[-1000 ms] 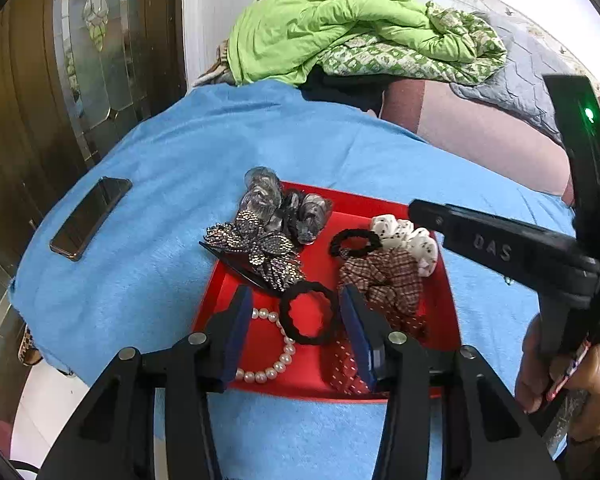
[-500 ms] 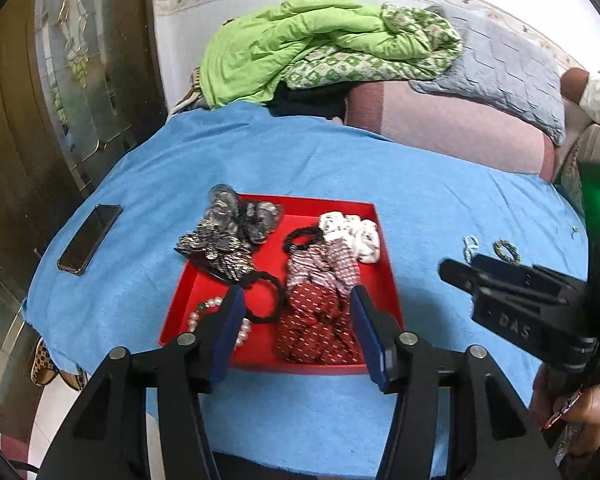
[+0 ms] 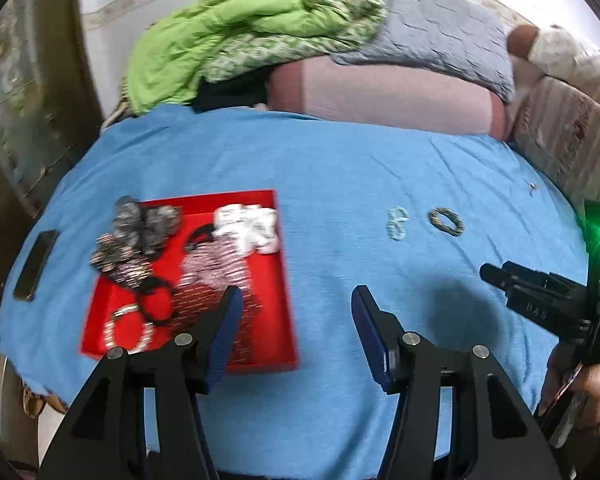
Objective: Organize jewelry
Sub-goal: 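Move both tools back from the tray toward the last two accessories, then grasp the pale bead bracelet with left tool while right tool grasps leopard-print scrunchie, then carry the pale bead bracelet and leopard-print scrunchie toward the red tray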
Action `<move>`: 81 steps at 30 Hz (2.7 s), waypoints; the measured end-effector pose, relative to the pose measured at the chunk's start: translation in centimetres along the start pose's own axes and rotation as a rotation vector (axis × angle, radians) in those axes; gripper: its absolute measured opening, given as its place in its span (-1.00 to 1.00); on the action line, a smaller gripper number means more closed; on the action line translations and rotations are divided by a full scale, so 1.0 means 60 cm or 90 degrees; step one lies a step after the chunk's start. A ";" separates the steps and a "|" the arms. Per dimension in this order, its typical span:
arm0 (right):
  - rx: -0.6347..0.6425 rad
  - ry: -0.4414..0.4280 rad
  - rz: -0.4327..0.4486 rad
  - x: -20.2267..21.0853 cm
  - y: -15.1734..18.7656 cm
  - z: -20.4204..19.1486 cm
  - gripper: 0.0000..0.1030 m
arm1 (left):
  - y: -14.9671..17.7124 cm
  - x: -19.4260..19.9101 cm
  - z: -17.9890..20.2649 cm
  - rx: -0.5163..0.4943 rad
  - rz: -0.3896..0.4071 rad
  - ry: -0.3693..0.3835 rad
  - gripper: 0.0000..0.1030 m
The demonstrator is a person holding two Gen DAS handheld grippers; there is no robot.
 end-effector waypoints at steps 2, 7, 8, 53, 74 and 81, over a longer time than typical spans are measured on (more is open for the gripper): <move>-0.017 0.017 0.002 -0.001 -0.003 0.035 -0.02 | -0.002 -0.021 0.022 -0.001 -0.012 0.016 0.07; -0.036 0.037 0.004 -0.017 -0.016 0.087 -0.02 | -0.011 -0.094 0.072 0.010 -0.054 0.059 0.07; -0.037 0.038 0.005 -0.021 -0.019 0.091 -0.02 | -0.013 -0.106 0.080 0.009 -0.058 0.063 0.07; 0.024 0.091 -0.027 -0.230 -0.064 0.121 -0.17 | -0.022 -0.389 0.206 -0.060 -0.111 0.114 -0.90; -0.035 0.046 0.035 -0.070 -0.066 0.073 -0.86 | -0.036 -0.195 0.181 -0.016 -0.055 0.159 -0.90; -0.008 0.042 0.060 0.005 -0.055 0.027 -0.86 | -0.031 -0.109 0.167 0.005 -0.027 0.170 -0.90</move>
Point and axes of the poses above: each gripper's, at about its wrist camera, not at the fingertips, and x roughly against the way its jaws point, z to its right, y to its underside, the point moved 6 cm from there along -x, roughly the way its jaws point, and after that the axes turned 11 degrees about z, right-handed, at the moved point
